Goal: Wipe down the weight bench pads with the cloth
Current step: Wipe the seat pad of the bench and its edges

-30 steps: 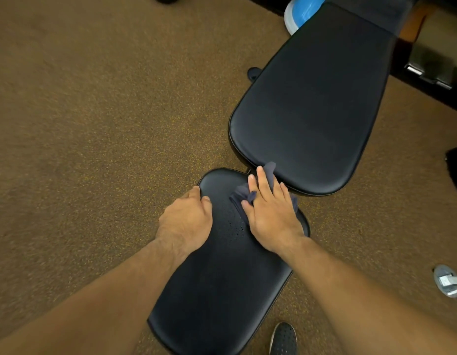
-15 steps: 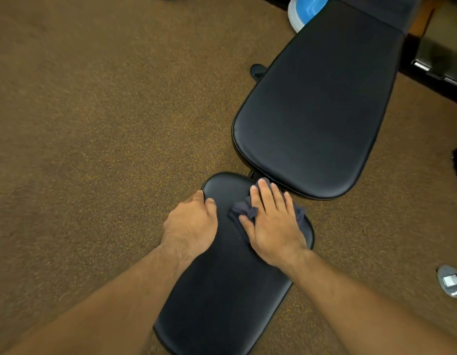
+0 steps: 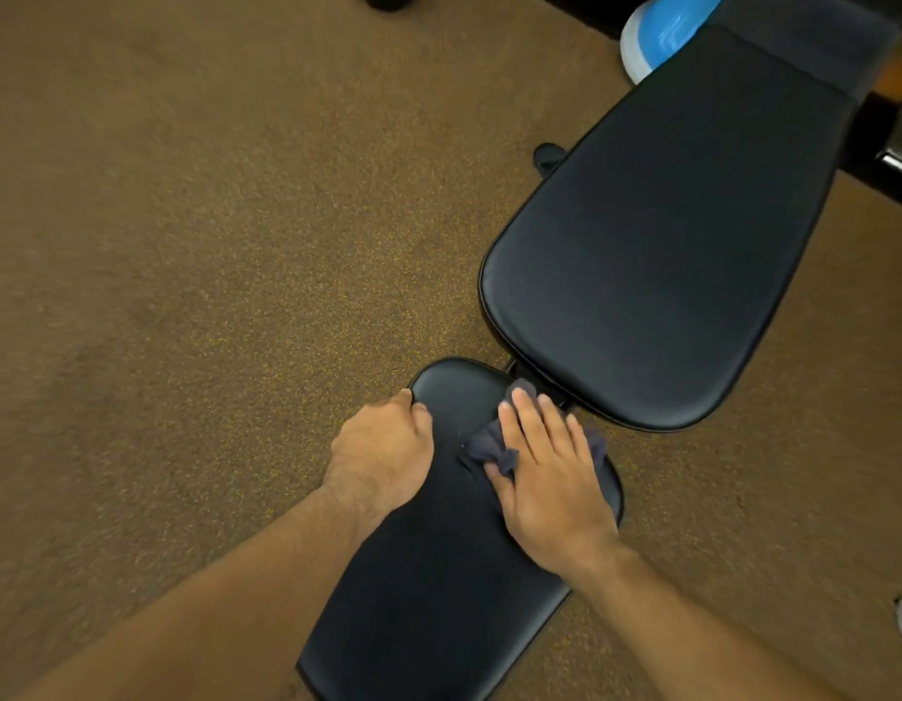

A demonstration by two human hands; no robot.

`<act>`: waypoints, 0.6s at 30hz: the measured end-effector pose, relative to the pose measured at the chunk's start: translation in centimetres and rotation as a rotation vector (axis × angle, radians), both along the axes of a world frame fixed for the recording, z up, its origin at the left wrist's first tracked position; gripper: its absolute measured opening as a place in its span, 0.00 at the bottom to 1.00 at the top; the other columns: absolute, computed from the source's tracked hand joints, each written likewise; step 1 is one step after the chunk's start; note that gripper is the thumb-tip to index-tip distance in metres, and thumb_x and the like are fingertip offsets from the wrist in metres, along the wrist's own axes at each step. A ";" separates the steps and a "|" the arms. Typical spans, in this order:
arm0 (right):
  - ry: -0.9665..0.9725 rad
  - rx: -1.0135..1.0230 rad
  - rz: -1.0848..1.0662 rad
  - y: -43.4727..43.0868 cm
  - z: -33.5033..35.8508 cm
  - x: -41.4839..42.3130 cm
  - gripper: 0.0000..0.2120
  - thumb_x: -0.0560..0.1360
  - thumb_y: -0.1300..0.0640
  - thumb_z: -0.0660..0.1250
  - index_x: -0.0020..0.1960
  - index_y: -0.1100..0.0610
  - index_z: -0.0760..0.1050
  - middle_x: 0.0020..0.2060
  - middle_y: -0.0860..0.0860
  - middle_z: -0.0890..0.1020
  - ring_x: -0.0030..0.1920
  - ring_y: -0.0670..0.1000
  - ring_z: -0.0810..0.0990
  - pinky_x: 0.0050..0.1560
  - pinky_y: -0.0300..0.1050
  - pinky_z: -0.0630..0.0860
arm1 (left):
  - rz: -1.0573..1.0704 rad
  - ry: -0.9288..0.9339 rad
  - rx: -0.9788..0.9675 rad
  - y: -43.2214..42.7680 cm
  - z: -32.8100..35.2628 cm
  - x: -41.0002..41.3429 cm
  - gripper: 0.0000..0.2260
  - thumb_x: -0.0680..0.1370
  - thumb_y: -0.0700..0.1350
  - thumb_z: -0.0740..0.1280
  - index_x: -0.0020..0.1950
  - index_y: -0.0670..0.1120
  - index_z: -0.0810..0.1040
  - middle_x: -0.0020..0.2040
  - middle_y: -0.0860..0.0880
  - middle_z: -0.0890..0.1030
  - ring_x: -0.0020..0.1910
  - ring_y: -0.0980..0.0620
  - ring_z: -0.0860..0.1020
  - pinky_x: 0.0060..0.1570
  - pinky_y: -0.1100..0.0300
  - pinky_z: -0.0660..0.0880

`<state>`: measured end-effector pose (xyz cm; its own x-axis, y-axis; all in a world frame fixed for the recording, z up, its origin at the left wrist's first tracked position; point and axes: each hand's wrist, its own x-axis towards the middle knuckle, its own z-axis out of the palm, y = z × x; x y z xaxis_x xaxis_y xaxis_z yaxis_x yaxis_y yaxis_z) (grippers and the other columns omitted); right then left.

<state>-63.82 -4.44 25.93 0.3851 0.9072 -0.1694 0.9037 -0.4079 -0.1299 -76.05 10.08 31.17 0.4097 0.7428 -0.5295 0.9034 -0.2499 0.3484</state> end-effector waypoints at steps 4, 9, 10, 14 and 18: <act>-0.015 -0.056 0.060 -1.3 -0.1 0.2 0.31 0.77 0.46 0.61 0.75 0.58 0.59 0.76 0.54 0.63 0.75 0.58 0.60 0.71 0.56 0.54 | 0.025 -0.025 -0.014 0.1 -0.1 -0.1 0.20 0.82 0.53 0.50 0.70 0.50 0.71 0.58 0.44 0.80 0.56 0.42 0.77 0.55 0.51 0.74; 0.003 -0.026 0.066 3.5 0.2 1.2 0.31 0.80 0.42 0.49 0.76 0.59 0.62 0.75 0.56 0.65 0.74 0.58 0.64 0.73 0.54 0.57 | 0.046 -0.069 -0.001 0.4 -0.4 -0.4 0.20 0.82 0.53 0.51 0.71 0.51 0.71 0.59 0.45 0.80 0.56 0.42 0.77 0.56 0.51 0.73; 0.010 -0.017 0.054 4.9 0.3 1.3 0.30 0.80 0.42 0.48 0.75 0.58 0.62 0.73 0.56 0.67 0.71 0.58 0.67 0.71 0.54 0.61 | 0.050 -0.078 0.004 0.4 -0.4 -0.5 0.20 0.82 0.53 0.51 0.70 0.52 0.71 0.59 0.45 0.80 0.57 0.43 0.77 0.56 0.52 0.73; 0.032 -0.072 -0.028 10.2 1.3 2.0 0.23 0.81 0.41 0.50 0.68 0.52 0.67 0.61 0.53 0.75 0.60 0.57 0.74 0.57 0.54 0.70 | 0.054 -0.114 0.004 0.6 -0.9 -0.8 0.20 0.82 0.53 0.51 0.71 0.53 0.71 0.62 0.46 0.79 0.59 0.43 0.77 0.58 0.52 0.72; 0.006 0.008 -0.036 9.5 0.4 1.1 0.23 0.80 0.41 0.49 0.68 0.52 0.68 0.63 0.51 0.75 0.62 0.56 0.74 0.60 0.54 0.70 | 0.076 -0.206 -0.083 1.4 -1.6 -2.1 0.20 0.82 0.52 0.52 0.71 0.52 0.72 0.65 0.47 0.78 0.63 0.44 0.75 0.64 0.53 0.70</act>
<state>-62.75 5.02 26.32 0.4163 0.8942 -0.1649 0.8877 -0.4389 -0.1389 -78.12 11.50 29.59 0.4599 0.7330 -0.5013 0.8264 -0.1466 0.5437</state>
